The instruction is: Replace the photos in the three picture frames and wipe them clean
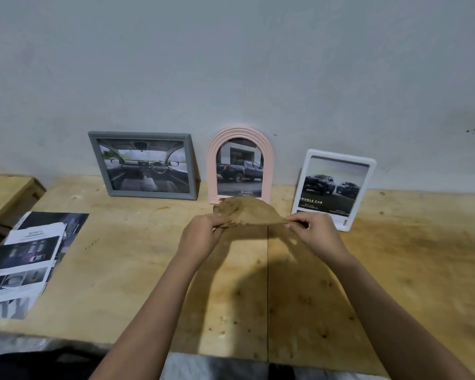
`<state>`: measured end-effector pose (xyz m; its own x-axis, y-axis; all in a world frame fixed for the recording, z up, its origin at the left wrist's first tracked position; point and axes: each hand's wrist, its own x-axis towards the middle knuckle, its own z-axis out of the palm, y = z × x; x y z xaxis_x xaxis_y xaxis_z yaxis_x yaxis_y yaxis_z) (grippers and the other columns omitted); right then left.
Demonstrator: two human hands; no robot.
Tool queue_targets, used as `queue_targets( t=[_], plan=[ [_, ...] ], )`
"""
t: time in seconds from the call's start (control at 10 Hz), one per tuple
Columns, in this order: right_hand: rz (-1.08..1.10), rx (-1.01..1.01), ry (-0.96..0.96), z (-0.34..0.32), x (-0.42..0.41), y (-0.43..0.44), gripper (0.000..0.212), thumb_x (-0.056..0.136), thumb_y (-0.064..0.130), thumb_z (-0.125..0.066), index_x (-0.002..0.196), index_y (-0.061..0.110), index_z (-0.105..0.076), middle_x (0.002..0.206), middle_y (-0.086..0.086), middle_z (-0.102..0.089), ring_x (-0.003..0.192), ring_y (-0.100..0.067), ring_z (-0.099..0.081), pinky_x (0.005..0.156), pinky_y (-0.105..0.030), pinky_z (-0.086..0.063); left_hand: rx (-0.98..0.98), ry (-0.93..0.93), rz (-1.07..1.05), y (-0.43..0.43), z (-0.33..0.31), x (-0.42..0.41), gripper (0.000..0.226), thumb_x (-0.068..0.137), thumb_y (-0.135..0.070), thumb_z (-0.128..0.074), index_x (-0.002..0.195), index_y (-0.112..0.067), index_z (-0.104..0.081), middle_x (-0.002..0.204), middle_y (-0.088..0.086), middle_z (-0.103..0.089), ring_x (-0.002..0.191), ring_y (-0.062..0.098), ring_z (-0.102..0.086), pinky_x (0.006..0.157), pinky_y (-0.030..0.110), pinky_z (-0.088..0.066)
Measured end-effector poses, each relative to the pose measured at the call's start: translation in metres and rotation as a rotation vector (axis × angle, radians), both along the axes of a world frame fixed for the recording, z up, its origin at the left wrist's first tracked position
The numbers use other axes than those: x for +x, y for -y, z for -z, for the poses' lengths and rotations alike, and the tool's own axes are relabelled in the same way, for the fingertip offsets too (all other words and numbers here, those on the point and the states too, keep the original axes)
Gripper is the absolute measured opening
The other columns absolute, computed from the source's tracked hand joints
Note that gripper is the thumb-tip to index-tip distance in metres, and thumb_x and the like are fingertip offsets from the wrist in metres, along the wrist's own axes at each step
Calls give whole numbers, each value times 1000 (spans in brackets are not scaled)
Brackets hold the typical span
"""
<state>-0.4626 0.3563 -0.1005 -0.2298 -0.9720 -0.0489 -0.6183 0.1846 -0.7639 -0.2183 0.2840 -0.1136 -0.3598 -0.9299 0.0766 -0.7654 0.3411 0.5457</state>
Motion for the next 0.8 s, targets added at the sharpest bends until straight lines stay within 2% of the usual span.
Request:
queue_targets(
  t=[0.1, 0.2, 0.3, 0.4, 0.5, 0.6, 0.7, 0.8],
  plan=[
    [27, 35, -82, 41, 28, -35, 17, 85, 18, -65, 98, 21, -74, 91, 6, -73, 86, -12, -65, 78, -26, -50, -54, 95, 103, -35, 39, 25, 31, 85, -16, -60, 112, -28, -69, 129, 2, -60, 121, 14, -56, 94, 28, -48],
    [-57, 175, -179, 84, 52, -73, 19, 85, 25, -63, 102, 26, -73, 100, 5, -73, 93, -11, -65, 87, -27, -49, -28, 100, 254, -73, 73, 57, 33, 79, -21, -57, 107, -30, -70, 123, 4, -64, 110, 17, -63, 79, 30, -57],
    [-71, 231, -152, 111, 71, -108, 23, 81, 38, -59, 98, 32, -74, 97, 12, -73, 91, -6, -65, 82, -21, -48, -5, 110, 323, -101, 102, 89, 42, 56, -12, -68, 95, -27, -75, 105, -3, -72, 96, 14, -69, 62, 19, -54],
    [-35, 177, -174, 126, 86, -135, 33, 72, 46, -51, 86, 31, -76, 86, 12, -74, 80, -4, -66, 70, -9, -40, -63, 97, 397, -122, 122, 109, 32, 68, -14, -61, 96, -20, -76, 103, -5, -73, 103, 15, -67, 69, 19, -55],
    [-85, 114, -236, 140, 98, -153, 29, 72, 41, -54, 84, 28, -77, 87, 10, -75, 84, -6, -68, 76, -13, -45, -63, 99, 403, -129, 138, 124, 38, 80, -24, -44, 102, -17, -74, 109, -1, -71, 113, 13, -57, 77, 23, -55],
    [-90, 157, -245, 144, 103, -165, 23, 77, 32, -60, 91, 22, -76, 107, 7, -71, 107, -11, -61, 91, -28, -50, 55, 35, 407, -135, 140, 128, 53, 94, -50, -35, 116, -15, -66, 126, -1, -60, 125, 5, -40, 95, 27, -49],
    [3, 124, -248, 139, 103, -167, 31, 86, 14, -60, 116, 14, -66, 131, -4, -56, 123, -21, -48, 100, -30, -39, 218, 21, 257, -131, 134, 136, 73, 87, -69, -30, 140, -21, -42, 144, -14, -28, 138, 1, -16, 113, 21, -20],
    [195, 286, -379, 138, 100, -165, 48, 97, 20, -43, 144, 15, -34, 153, -11, -25, 142, -30, -20, 112, -39, -26, 226, 217, 105, -124, 136, 139, 63, 96, -52, -20, 150, -18, -15, 154, -7, -1, 146, 19, 2, 118, 33, -12]
  ],
)
